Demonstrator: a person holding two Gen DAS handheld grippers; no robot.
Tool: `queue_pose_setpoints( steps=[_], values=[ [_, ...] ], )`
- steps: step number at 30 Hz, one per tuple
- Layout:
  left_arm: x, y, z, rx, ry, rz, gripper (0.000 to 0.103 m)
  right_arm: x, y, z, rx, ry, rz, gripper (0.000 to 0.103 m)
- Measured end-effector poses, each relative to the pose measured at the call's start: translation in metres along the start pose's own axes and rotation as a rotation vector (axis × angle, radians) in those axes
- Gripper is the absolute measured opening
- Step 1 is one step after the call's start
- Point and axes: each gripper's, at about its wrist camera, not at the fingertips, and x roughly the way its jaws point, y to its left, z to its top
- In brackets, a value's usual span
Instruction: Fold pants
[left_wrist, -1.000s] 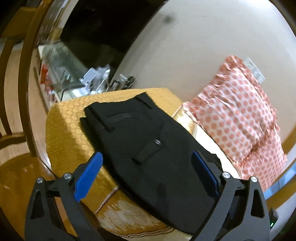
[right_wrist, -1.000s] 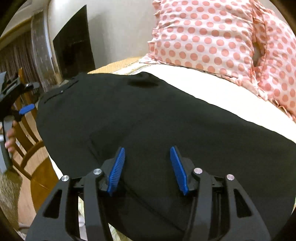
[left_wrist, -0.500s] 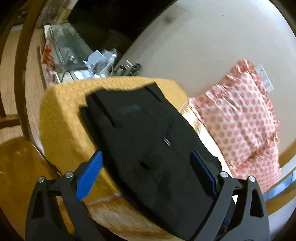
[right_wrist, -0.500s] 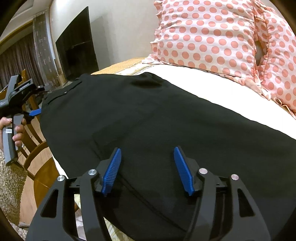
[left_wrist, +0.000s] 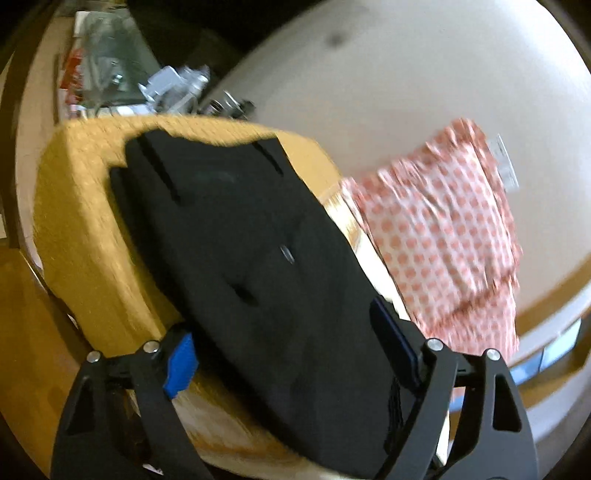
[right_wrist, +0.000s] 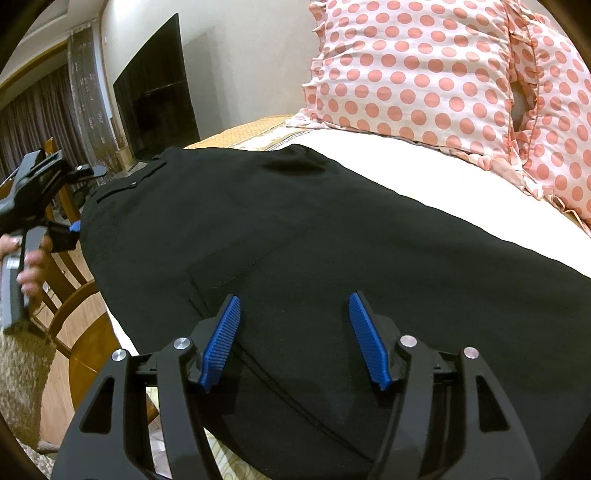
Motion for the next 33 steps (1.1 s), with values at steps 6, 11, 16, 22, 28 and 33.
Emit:
queue_pose_setpoints(
  steps=[6, 11, 16, 22, 28, 33],
  values=[
    [0.006, 0.006, 0.018, -0.006, -0.056, 0.080, 0.077, -0.001, 0.000, 0.000, 0.000, -0.004, -0.001, 0.064],
    [0.009, 0.010, 0.020, 0.025, -0.074, 0.214, 0.027, -0.009, -0.009, -0.005, 0.049, -0.028, 0.018, 0.064],
    [0.002, -0.017, 0.014, 0.189, -0.124, 0.278, 0.013, -0.033, -0.036, -0.012, 0.136, -0.075, 0.016, 0.064],
    [-0.008, -0.088, 0.000, 0.391, -0.189, 0.258, 0.012, -0.073, -0.081, -0.025, 0.259, -0.162, -0.037, 0.066],
    [0.000, -0.194, -0.049, 0.641, -0.154, 0.126, 0.011, -0.106, -0.128, -0.048, 0.392, -0.215, -0.115, 0.066],
    [0.008, -0.280, -0.127, 0.856, -0.071, -0.079, 0.011, -0.129, -0.163, -0.071, 0.518, -0.246, -0.174, 0.066]
  ],
)
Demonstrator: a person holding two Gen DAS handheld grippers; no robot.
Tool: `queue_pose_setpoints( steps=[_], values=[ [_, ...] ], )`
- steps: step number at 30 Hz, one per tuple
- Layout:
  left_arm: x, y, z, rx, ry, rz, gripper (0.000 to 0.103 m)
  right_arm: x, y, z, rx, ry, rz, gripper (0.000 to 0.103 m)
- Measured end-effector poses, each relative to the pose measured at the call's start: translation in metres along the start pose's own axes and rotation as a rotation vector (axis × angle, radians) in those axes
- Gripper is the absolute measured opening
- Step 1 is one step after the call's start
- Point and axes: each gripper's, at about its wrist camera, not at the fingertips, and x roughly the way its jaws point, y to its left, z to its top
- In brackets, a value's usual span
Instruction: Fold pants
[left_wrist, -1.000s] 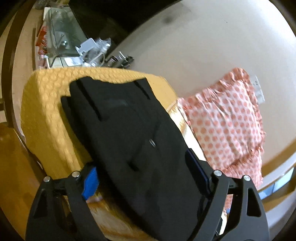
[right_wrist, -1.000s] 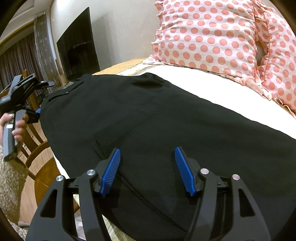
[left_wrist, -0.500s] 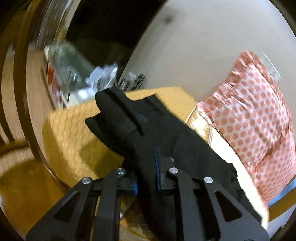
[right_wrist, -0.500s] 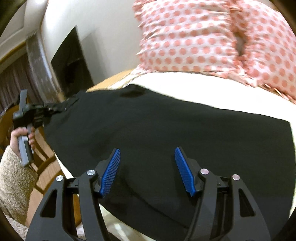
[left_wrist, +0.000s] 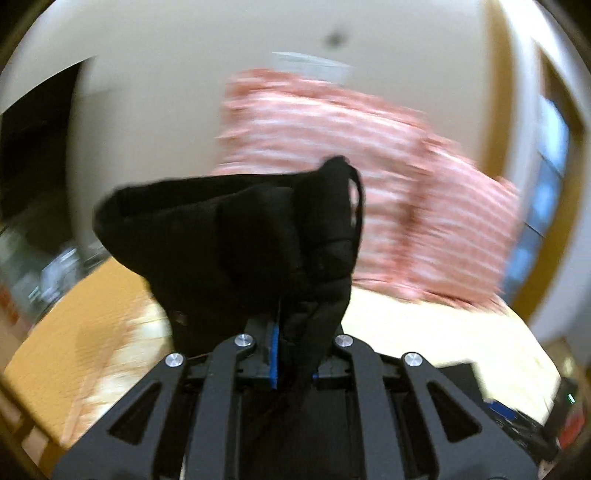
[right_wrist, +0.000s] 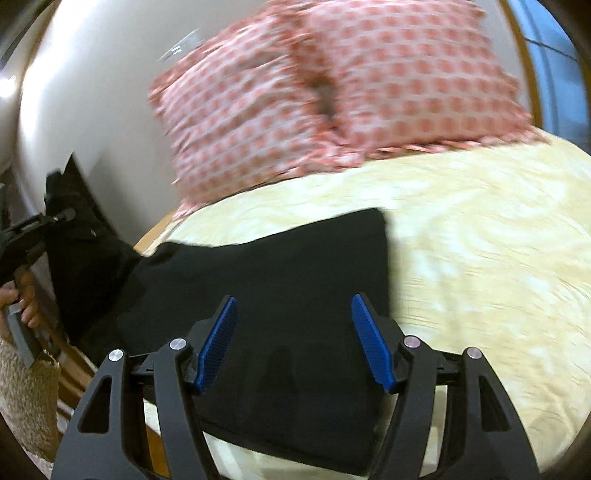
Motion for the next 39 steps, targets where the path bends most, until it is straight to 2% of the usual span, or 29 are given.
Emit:
queue_pose_setpoints(
  steps=[2, 4, 6, 7, 10, 12, 14, 17, 18, 20, 22, 24, 26, 27, 28, 30, 31, 32, 33, 34, 36, 37, 39],
  values=[
    [0.007, -0.064, -0.012, 0.121, 0.016, -0.129, 0.011, -0.011, -0.016, 0.000, 0.038, -0.021, -0.032, 0.066],
    [0.013, -0.113, -0.036, 0.242, 0.047, -0.216, 0.011, -0.019, -0.029, -0.001, 0.062, -0.038, -0.066, 0.066],
    [0.021, -0.157, -0.073, 0.371, 0.110, -0.288, 0.011, -0.024, -0.040, -0.004, 0.081, -0.043, -0.093, 0.066],
    [0.029, -0.178, -0.098, 0.438, 0.173, -0.326, 0.011, -0.026, -0.047, -0.005, 0.094, -0.041, -0.110, 0.066],
    [0.046, -0.200, -0.151, 0.519, 0.339, -0.387, 0.011, -0.030, -0.062, -0.008, 0.127, -0.036, -0.140, 0.066],
    [0.042, -0.205, -0.165, 0.571, 0.308, -0.353, 0.011, -0.030, -0.070, -0.009, 0.140, -0.034, -0.153, 0.066],
    [0.041, -0.203, -0.157, 0.540, 0.304, -0.354, 0.011, -0.029, -0.072, -0.010, 0.147, -0.031, -0.155, 0.066],
    [0.036, -0.193, -0.135, 0.407, 0.288, -0.361, 0.011, -0.028, -0.071, -0.008, 0.149, -0.040, -0.142, 0.066],
    [0.033, -0.193, -0.132, 0.401, 0.276, -0.364, 0.011, -0.028, -0.070, -0.008, 0.143, -0.043, -0.144, 0.066],
    [0.027, -0.202, -0.134, 0.443, 0.259, -0.365, 0.011, -0.027, -0.068, -0.008, 0.135, -0.042, -0.146, 0.066],
    [0.033, -0.216, -0.154, 0.507, 0.312, -0.360, 0.012, -0.027, -0.069, -0.008, 0.136, -0.043, -0.151, 0.066],
    [0.041, -0.218, -0.171, 0.528, 0.362, -0.356, 0.013, -0.029, -0.068, -0.005, 0.139, -0.056, -0.154, 0.066],
    [0.037, -0.217, -0.175, 0.539, 0.331, -0.359, 0.016, -0.032, -0.066, -0.001, 0.128, -0.071, -0.159, 0.066],
    [0.034, -0.215, -0.172, 0.530, 0.333, -0.386, 0.019, -0.034, -0.064, 0.001, 0.119, -0.079, -0.162, 0.066],
    [0.031, -0.213, -0.170, 0.518, 0.338, -0.411, 0.029, -0.036, -0.061, 0.004, 0.105, -0.091, -0.164, 0.066],
    [0.022, -0.199, -0.163, 0.470, 0.357, -0.475, 0.043, -0.039, -0.054, 0.011, 0.083, -0.117, -0.155, 0.066],
    [0.015, -0.192, -0.161, 0.439, 0.355, -0.501, 0.060, -0.042, -0.048, 0.015, 0.067, -0.139, -0.139, 0.066],
    [0.006, -0.180, -0.155, 0.388, 0.335, -0.525, 0.081, -0.044, -0.041, 0.018, 0.049, -0.155, -0.116, 0.066],
    [0.000, -0.166, -0.148, 0.333, 0.301, -0.528, 0.088, -0.044, -0.031, 0.020, 0.015, -0.163, -0.078, 0.066],
    [-0.005, -0.147, -0.138, 0.264, 0.248, -0.493, 0.095, -0.042, -0.024, 0.021, -0.011, -0.158, -0.050, 0.066],
    [-0.005, -0.115, -0.124, 0.178, 0.170, -0.380, 0.096, -0.032, -0.004, 0.021, -0.081, -0.121, 0.028, 0.066],
    [-0.001, -0.095, -0.119, 0.133, 0.143, -0.264, 0.098, -0.025, 0.007, 0.019, -0.112, -0.096, 0.068, 0.066],
    [0.008, -0.074, -0.119, 0.094, 0.143, -0.155, 0.098, -0.012, 0.021, 0.014, -0.147, -0.046, 0.113, 0.066]
  ],
)
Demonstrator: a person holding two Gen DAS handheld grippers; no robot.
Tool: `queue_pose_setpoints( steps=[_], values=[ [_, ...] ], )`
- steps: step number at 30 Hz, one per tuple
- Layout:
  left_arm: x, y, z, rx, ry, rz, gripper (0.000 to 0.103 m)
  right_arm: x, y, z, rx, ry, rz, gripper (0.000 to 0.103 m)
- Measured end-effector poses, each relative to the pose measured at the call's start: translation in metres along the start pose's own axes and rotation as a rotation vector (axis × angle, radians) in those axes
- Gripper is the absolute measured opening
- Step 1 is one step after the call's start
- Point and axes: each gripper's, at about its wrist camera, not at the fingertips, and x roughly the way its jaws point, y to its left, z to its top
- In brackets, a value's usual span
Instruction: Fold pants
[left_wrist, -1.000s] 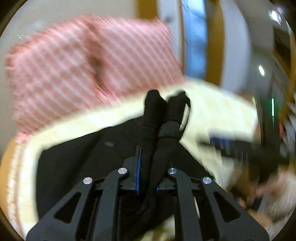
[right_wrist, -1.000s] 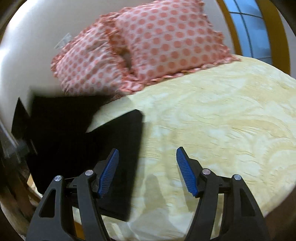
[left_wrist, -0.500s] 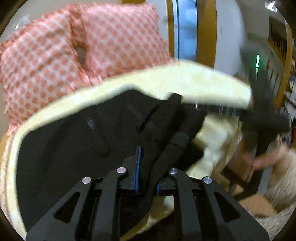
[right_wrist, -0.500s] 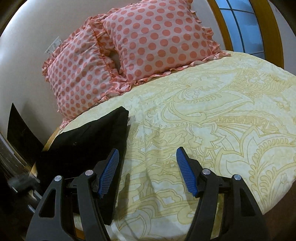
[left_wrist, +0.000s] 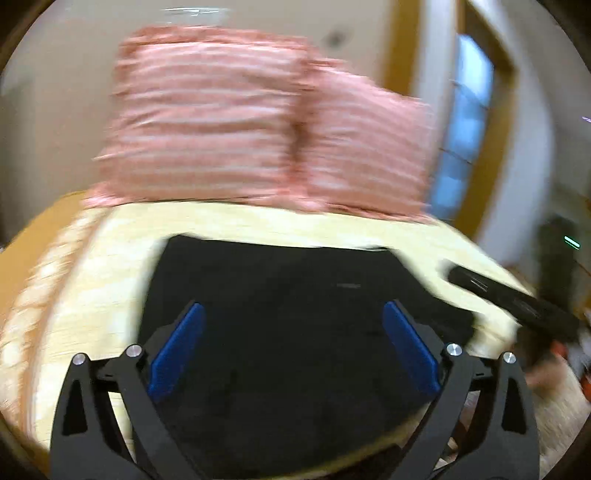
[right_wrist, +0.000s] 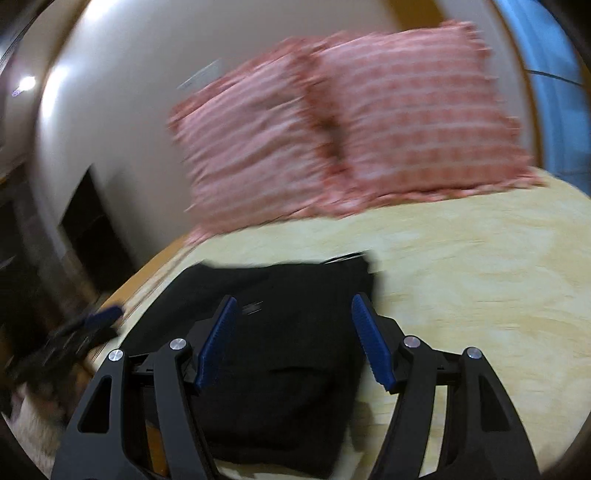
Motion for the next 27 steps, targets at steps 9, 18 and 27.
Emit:
queue_pose_setpoints(
  steps=[9, 18, 27],
  values=[
    [0.018, 0.017, -0.048, 0.024, 0.119, 0.064, 0.099, 0.026, 0.004, -0.030, -0.013, 0.217, -0.017, 0.069],
    [0.010, 0.028, -0.060, 0.014, 0.045, -0.022, 0.101, 0.045, -0.062, 0.037, 0.228, 0.222, -0.057, 0.073],
    [0.009, 0.032, -0.062, 0.020, 0.022, -0.052, 0.101, 0.097, -0.077, 0.039, 0.231, 0.344, -0.077, 0.065]
  ],
)
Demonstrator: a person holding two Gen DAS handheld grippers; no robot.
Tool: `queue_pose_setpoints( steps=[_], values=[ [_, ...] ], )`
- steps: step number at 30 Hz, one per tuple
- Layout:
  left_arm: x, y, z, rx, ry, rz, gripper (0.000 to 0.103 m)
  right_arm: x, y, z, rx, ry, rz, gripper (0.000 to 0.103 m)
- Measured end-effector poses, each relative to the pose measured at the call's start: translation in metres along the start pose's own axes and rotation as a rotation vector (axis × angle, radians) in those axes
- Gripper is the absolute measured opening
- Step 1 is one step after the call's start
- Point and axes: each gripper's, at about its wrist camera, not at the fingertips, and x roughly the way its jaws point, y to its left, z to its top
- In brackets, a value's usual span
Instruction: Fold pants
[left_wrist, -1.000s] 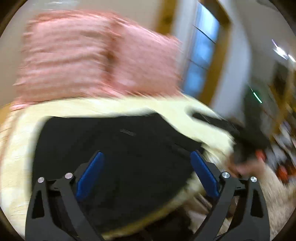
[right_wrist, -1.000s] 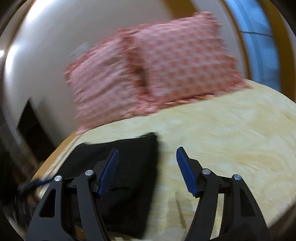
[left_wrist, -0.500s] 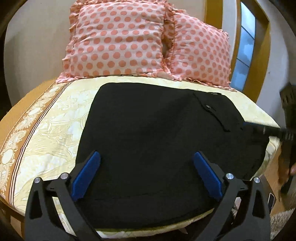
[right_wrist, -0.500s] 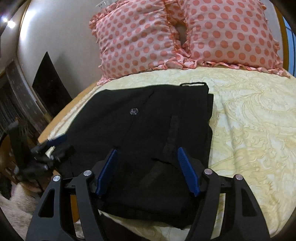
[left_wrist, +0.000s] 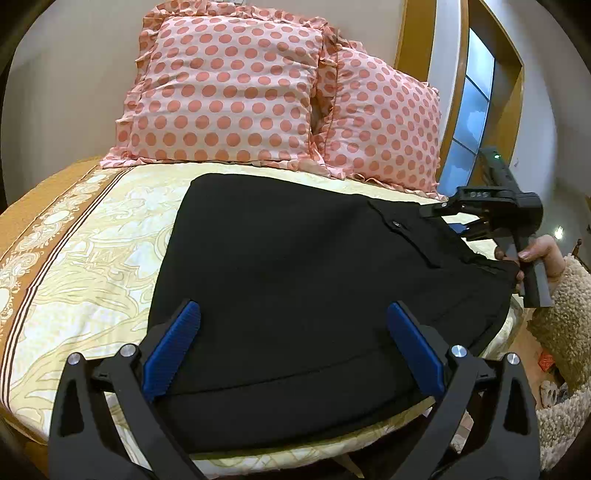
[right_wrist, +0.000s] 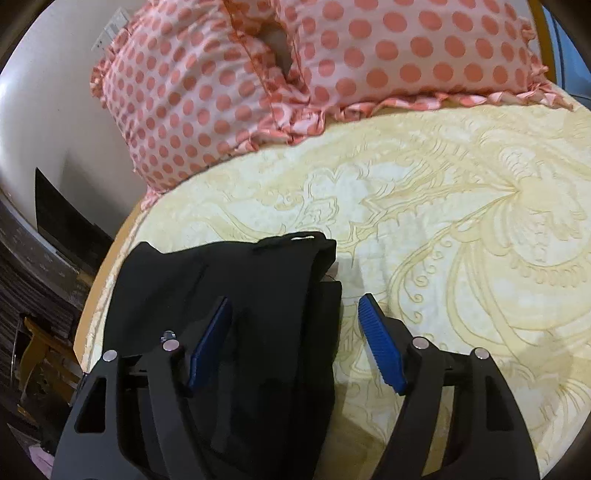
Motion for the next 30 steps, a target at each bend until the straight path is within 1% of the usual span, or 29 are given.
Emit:
queue_pose_setpoints(
  steps=[1, 3, 6, 7, 9, 10, 12, 13, 14, 16, 17, 18, 20, 21, 22, 23, 24, 25, 27, 29, 30],
  values=[
    [0.000, 0.000, 0.000, 0.002, -0.001, 0.000, 0.101, 0.000, 0.000, -0.001, -0.005, 0.004, 0.011, 0.059],
    [0.000, -0.001, -0.001, 0.006, -0.004, -0.001, 0.101, 0.000, 0.003, -0.003, -0.027, -0.005, 0.018, 0.054],
    [0.000, -0.001, -0.002, 0.010, -0.010, 0.011, 0.101, 0.003, 0.003, -0.002, -0.037, -0.010, 0.020, 0.053],
    [0.000, -0.002, -0.002, 0.012, -0.011, 0.011, 0.101, 0.004, 0.001, -0.002, -0.026, -0.009, 0.044, 0.049],
    [0.000, -0.001, -0.001, 0.004, -0.004, 0.007, 0.101, 0.002, 0.004, -0.003, -0.050, -0.030, 0.071, 0.032],
    [-0.001, 0.002, 0.003, -0.023, 0.012, -0.011, 0.101, -0.001, 0.009, -0.004, -0.081, -0.045, 0.068, 0.025],
    [-0.004, 0.010, 0.013, -0.084, 0.026, -0.058, 0.101, -0.011, 0.023, -0.008, -0.167, -0.090, 0.067, 0.020],
    [-0.008, 0.020, 0.022, -0.137, 0.022, -0.096, 0.101, -0.017, 0.029, -0.011, -0.200, -0.112, 0.087, 0.019],
    [-0.012, 0.031, 0.031, -0.188, 0.008, -0.117, 0.101, -0.022, 0.033, -0.012, -0.222, -0.129, 0.105, 0.019],
    [-0.015, 0.050, 0.048, -0.250, -0.019, -0.128, 0.101, -0.030, 0.041, -0.016, -0.271, -0.162, 0.125, 0.018],
    [-0.014, 0.059, 0.056, -0.277, -0.018, -0.119, 0.099, -0.030, 0.043, -0.017, -0.285, -0.165, 0.110, 0.018],
    [-0.010, 0.067, 0.064, -0.300, -0.005, -0.107, 0.099, -0.029, 0.043, -0.016, -0.289, -0.162, 0.094, 0.018],
    [0.005, 0.081, 0.081, -0.333, 0.047, -0.093, 0.091, -0.022, 0.035, -0.015, -0.257, -0.146, 0.085, 0.018],
    [0.014, 0.087, 0.088, -0.343, 0.079, -0.092, 0.090, -0.020, 0.030, -0.013, -0.232, -0.138, 0.088, 0.018],
    [0.032, 0.094, 0.095, -0.355, 0.144, -0.086, 0.086, -0.017, 0.025, -0.013, -0.213, -0.133, 0.093, 0.018],
    [0.044, 0.098, 0.098, -0.361, 0.192, -0.086, 0.079, -0.015, 0.021, -0.012, -0.197, -0.127, 0.096, 0.018],
    [0.053, 0.100, 0.099, -0.364, 0.227, -0.089, 0.077, -0.014, 0.019, -0.012, -0.182, -0.120, 0.101, 0.018],
    [0.069, 0.104, 0.100, -0.367, 0.286, -0.089, 0.074, -0.012, 0.016, -0.011, -0.169, -0.113, 0.104, 0.018],
    [0.087, 0.108, 0.099, -0.378, 0.354, -0.079, 0.070, -0.010, 0.015, -0.011, -0.163, -0.103, 0.097, 0.018],
    [0.097, 0.108, 0.098, -0.380, 0.386, -0.093, 0.067, -0.008, 0.014, -0.010, -0.157, -0.088, 0.086, 0.019],
    [0.097, 0.107, 0.099, -0.371, 0.379, -0.086, 0.067, -0.006, 0.013, -0.009, -0.151, -0.081, 0.083, 0.020]
  ],
)
